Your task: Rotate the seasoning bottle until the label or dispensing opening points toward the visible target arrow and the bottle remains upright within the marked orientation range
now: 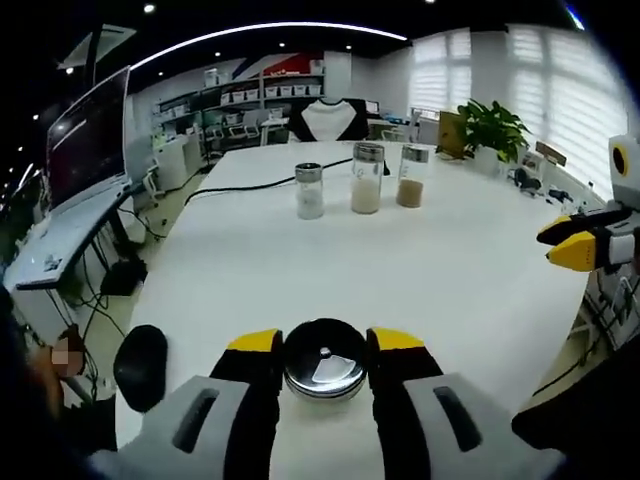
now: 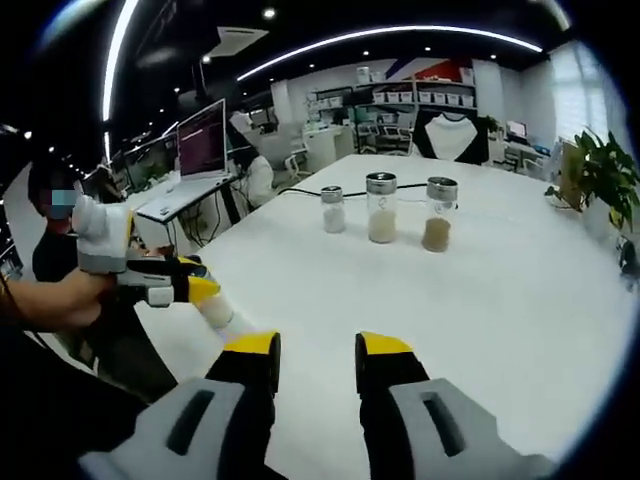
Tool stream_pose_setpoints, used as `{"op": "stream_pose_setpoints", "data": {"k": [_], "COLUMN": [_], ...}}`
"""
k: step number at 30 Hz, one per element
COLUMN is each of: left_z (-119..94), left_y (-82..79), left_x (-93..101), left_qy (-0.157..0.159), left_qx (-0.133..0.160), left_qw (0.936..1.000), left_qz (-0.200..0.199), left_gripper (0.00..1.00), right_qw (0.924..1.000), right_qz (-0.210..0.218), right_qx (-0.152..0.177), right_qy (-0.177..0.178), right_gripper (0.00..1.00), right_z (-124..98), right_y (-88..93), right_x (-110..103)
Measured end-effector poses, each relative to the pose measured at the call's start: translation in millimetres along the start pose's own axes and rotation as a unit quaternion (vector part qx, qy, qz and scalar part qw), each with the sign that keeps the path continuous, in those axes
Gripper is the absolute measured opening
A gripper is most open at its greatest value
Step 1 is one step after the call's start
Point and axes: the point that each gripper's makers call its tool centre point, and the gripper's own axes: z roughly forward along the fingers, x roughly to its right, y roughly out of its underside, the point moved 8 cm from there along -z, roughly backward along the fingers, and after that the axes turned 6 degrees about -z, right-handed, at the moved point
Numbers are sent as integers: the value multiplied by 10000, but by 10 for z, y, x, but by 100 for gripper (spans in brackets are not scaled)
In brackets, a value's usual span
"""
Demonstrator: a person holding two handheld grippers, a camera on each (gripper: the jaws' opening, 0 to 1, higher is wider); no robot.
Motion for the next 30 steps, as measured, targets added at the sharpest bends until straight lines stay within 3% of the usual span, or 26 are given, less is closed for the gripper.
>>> {"op": "stream_pose_setpoints", "data": {"k": [6,12,26,30], "left_z": [70,150,206,203], "left_y": [-46,-101,-136,-142], "left_x": [-117,-102,-117,-137], "left_qy": [-194,-226,-165,-132], "left_qx": [-70,-46,17,-7], "left_qw": [9996,9995,9997,9997], "left_qz": [-177,-226,-201,-199], "left_gripper": [35,35,35,36], "right_qw": [9996,9985,9983,9981], "right_qz": [119,104,80,-12], "right_qx": [228,446,401,382], "right_qy": [85,314,421,491], "right_gripper": [29,29,32,36], "right_z": [-45,-127,-161,-187], "right_y": [-50,-156,-131,-114], "right_x": [87,223,273,302]}}
